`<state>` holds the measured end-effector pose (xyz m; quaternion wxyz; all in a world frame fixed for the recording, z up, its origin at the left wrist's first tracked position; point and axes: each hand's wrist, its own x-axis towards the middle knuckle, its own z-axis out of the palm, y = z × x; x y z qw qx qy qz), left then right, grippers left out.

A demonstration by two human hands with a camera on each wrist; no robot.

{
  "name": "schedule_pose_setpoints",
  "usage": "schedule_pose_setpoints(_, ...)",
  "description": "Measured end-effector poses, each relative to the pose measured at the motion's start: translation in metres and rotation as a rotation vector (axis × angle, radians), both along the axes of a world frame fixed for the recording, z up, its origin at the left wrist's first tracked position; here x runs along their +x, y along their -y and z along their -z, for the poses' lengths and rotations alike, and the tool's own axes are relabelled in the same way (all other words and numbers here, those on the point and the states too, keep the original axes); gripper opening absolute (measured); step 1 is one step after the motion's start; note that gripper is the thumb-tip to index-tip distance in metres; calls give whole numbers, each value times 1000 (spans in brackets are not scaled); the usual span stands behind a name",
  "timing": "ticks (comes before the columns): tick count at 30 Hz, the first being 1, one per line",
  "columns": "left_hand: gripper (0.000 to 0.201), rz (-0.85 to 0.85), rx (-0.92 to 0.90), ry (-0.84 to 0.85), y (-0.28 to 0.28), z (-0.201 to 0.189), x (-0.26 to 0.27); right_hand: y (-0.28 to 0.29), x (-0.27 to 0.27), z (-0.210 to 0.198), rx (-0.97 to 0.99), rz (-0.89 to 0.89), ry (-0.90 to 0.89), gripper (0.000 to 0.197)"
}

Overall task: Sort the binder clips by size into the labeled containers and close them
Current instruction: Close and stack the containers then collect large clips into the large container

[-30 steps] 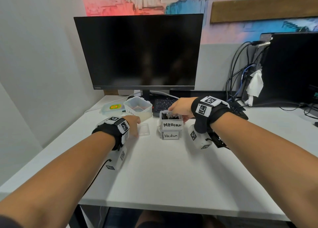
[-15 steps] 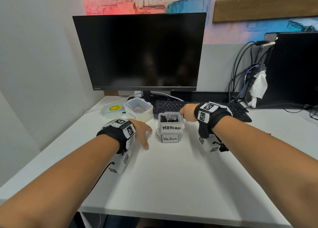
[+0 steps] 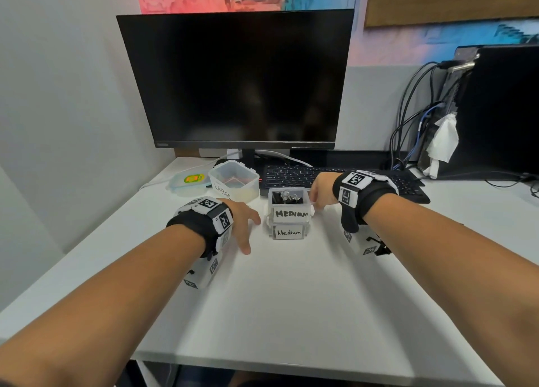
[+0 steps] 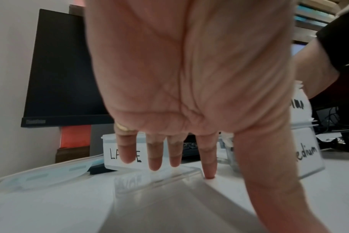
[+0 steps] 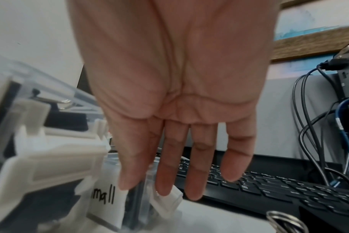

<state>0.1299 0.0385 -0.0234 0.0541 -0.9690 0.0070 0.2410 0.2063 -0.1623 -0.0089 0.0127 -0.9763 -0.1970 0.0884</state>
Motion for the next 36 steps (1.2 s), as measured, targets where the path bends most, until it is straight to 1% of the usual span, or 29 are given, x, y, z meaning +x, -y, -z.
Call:
schedule_pose_setpoints(2, 87, 2, 9, 2, 1, 1, 2, 1, 0, 0, 20, 9, -22, 27)
schedule_pose_setpoints(8, 88, 5, 26, -13, 2, 2, 5, 4, -4, 2, 101, 72, -2, 20)
schedule_pose_setpoints(12, 89, -3, 23, -6, 2, 2, 5, 3, -5, -1, 24, 82, -26, 23)
schedule_pose_setpoints(14, 93, -14, -7, 21, 3, 1, 3, 6, -7, -5, 30, 92, -1, 23)
schedule_pose_setpoints(16, 101, -62, -95, 76, 4, 1, 1, 10, -7, -9, 65, 106, 33, 21)
schedule_pose_setpoints(17, 107, -97, -169, 112, 4, 1, 1, 10, -7, -12, 101, 123, 49, 21)
schedule_pose_setpoints(18, 113, -124, -260, 152, 3, 1, 1, 11, -8, -16, 137, 138, 71, 21)
schedule_pose_setpoints(20, 117, -152, -464, 216, 5, -3, 1, 13, -10, -25, 185, 142, 117, 23)
schedule_pose_setpoints(22, 115, -167, -599, 261, 9, -9, 0, 15, -16, -34, 220, 123, 159, 21)
schedule_pose_setpoints(25, 106, -167, -728, 301, 18, -16, -3, 19, -26, -44, 291, 77, 219, 8)
schedule_pose_setpoints(27, 102, -162, -759, 317, 21, -15, -5, 20, -32, -47, 351, 52, 243, 4)
schedule_pose_setpoints(31, 94, -132, -722, 360, 25, -11, -8, 19, -45, -53, 452, 5, 248, 2)
schedule_pose_setpoints(36, 85, -129, -789, 427, 27, -3, -7, 15, -55, -49, 505, -21, 204, 2)
